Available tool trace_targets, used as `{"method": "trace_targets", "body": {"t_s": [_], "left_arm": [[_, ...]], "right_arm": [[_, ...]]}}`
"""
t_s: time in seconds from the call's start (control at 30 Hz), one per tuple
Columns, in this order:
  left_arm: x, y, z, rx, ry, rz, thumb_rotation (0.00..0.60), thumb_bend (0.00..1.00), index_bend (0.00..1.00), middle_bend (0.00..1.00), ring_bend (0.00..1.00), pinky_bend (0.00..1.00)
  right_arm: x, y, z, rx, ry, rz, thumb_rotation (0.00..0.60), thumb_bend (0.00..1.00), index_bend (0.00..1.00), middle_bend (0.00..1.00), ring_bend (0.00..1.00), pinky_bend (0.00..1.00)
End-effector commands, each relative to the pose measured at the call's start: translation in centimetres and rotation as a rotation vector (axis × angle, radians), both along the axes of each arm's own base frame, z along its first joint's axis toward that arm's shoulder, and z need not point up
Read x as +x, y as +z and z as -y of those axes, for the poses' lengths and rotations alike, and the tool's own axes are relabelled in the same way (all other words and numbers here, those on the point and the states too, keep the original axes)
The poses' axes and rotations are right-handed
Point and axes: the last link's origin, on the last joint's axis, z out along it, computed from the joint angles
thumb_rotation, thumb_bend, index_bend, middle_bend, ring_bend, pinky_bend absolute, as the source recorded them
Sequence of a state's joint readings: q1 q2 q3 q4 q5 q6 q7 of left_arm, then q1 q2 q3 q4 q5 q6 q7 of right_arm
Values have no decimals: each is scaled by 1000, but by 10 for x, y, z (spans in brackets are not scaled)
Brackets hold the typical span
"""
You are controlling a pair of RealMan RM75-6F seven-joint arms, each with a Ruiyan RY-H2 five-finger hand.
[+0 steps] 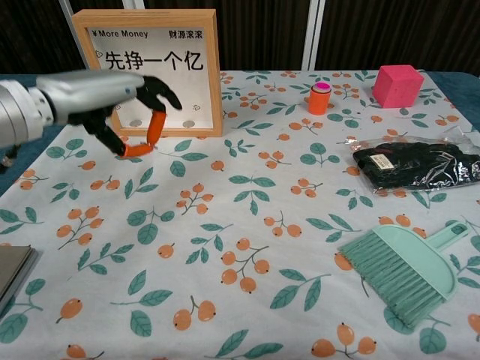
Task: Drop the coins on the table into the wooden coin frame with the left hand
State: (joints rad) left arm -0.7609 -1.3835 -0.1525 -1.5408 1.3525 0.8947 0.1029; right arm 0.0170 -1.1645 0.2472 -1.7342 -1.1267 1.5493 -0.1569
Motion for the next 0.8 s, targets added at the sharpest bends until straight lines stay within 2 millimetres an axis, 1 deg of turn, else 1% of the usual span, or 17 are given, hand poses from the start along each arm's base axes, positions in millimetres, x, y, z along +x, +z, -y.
{"method": "trace_targets", "body": {"t_s": [0.03,0.17,0.27,0.3,0.43,0.5,0.6,0.8], "left_arm": [[27,50,-14,5,27,130,600,645,756,157,0,0],[46,75,-16,-44,51,206,600,642,756,157,0,0],[59,95,-23,-37,37,238,600,642,759,157,0,0],[62,102,-27,-22,29,239,600,642,763,158,0,0],[74,122,-47,-8,45,271,600,643,776,161,0,0],[78,130,-57,-26,74,288,600,643,778,162,0,0],[83,141,-78,-42,118,281,600,643,788,171,0,0],[80,148,-110,-70,206,230,600,648,796,177,0,0]], "right_arm": [[0,0,0,-1,0,-2,600,395,169,72,28,0],[1,0,0,-4,0,-9,600,395,169,72,27,0],[1,0,-1,-8,-1,-13,600,394,169,72,27,0],[1,0,-1,-9,-2,-14,600,395,169,72,28,0],[0,1,-1,-14,-5,-17,600,395,169,72,28,0],[0,1,-1,-15,-6,-19,600,394,169,72,28,0],[0,1,-1,-16,-5,-22,600,395,169,72,27,0],[0,4,-1,-19,1,-44,600,394,169,72,28,0]]}}
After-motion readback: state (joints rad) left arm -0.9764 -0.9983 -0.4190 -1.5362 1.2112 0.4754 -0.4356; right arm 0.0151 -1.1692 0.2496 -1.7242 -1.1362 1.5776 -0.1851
